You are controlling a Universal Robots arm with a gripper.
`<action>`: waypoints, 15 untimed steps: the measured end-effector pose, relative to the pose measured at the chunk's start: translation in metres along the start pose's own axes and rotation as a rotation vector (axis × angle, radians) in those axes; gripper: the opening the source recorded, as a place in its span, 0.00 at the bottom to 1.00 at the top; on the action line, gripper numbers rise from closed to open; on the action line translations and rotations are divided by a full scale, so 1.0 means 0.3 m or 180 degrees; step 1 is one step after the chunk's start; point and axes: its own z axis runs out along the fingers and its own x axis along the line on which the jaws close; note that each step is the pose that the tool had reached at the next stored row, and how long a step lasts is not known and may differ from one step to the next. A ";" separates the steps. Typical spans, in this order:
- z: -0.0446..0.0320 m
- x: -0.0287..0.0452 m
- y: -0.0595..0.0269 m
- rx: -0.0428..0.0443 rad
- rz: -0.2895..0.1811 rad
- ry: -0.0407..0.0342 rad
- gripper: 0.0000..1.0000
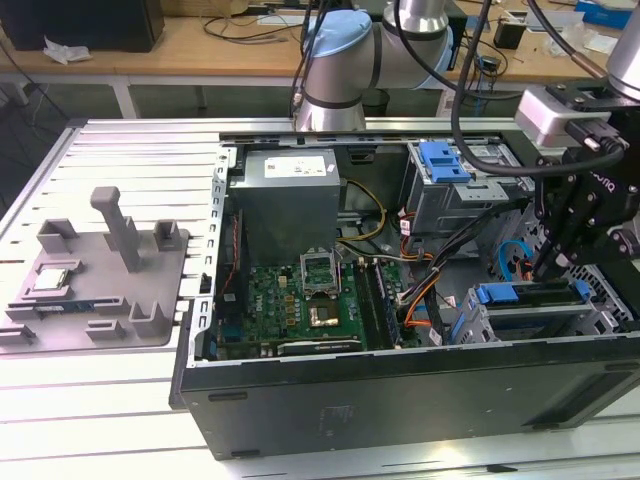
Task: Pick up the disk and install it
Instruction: 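Insert the second disk wire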
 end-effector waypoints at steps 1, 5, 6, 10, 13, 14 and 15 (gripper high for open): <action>0.001 0.000 0.000 0.0000 0.0000 0.0000 0.16; 0.004 0.000 0.000 0.0000 0.0000 0.0000 0.16; 0.005 0.000 0.000 0.0000 0.0000 0.0000 0.16; 0.008 0.000 0.000 0.0000 0.0000 0.0000 0.16; 0.009 0.000 0.000 0.0000 0.0000 0.0000 0.16; 0.010 0.000 0.000 0.0000 0.0000 0.0000 0.16; 0.010 0.000 0.000 0.0000 0.0000 0.0000 0.16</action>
